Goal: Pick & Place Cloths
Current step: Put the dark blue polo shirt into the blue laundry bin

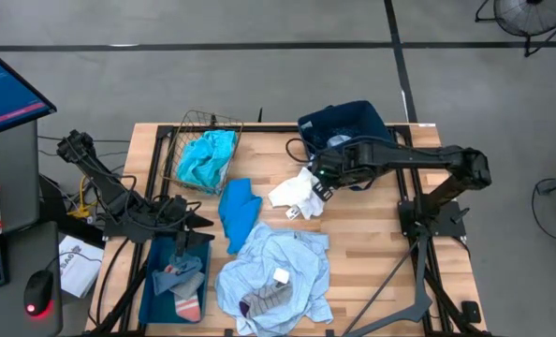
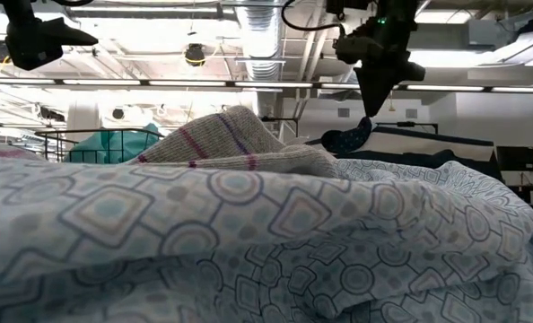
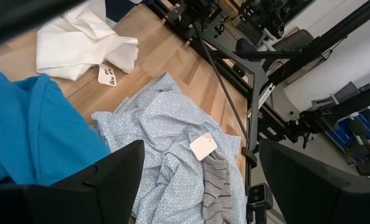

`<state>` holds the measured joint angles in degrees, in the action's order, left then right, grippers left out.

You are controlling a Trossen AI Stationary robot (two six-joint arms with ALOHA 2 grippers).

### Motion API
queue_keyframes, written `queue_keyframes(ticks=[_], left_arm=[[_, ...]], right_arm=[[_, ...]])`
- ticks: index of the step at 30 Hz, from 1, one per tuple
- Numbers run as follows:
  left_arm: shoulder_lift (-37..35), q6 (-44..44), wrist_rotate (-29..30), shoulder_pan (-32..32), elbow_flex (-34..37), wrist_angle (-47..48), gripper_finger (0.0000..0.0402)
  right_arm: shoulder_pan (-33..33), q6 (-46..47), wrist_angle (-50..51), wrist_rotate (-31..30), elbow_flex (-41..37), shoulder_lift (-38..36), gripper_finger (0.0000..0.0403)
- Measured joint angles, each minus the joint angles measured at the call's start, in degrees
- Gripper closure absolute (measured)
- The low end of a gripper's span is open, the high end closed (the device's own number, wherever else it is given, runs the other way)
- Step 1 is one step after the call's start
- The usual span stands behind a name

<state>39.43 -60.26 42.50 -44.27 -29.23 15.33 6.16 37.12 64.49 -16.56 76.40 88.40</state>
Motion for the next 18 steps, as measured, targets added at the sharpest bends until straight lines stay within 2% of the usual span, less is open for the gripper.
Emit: queue_keyframes(ticks=[4, 11, 15, 18], left_arm=[[0.0, 0.0, 0.0, 0.0, 0.0, 0.0, 0.0101], [0.0, 0.0, 0.0, 0.0, 0.0, -0.1, 0.0101], [0.0, 0.0, 0.0, 0.0, 0.0, -0.1, 0.0101], [0.0, 0.0, -0.1, 0.0, 0.0, -0.1, 0.0101]], right_arm=[[-0.1, -0.7, -0.1, -1.8, -0.1, -1.4, 0.0396], [-0.1, 0.4, -0.5, -2.9, 0.0, -5.8, 0.0351], [-0.1, 0.9, -1.3, -1.7, 0.0, -6.3, 0.0302], [-0.1, 1.4, -1.1, -1.4, 0.1, -5.1, 0.0241]])
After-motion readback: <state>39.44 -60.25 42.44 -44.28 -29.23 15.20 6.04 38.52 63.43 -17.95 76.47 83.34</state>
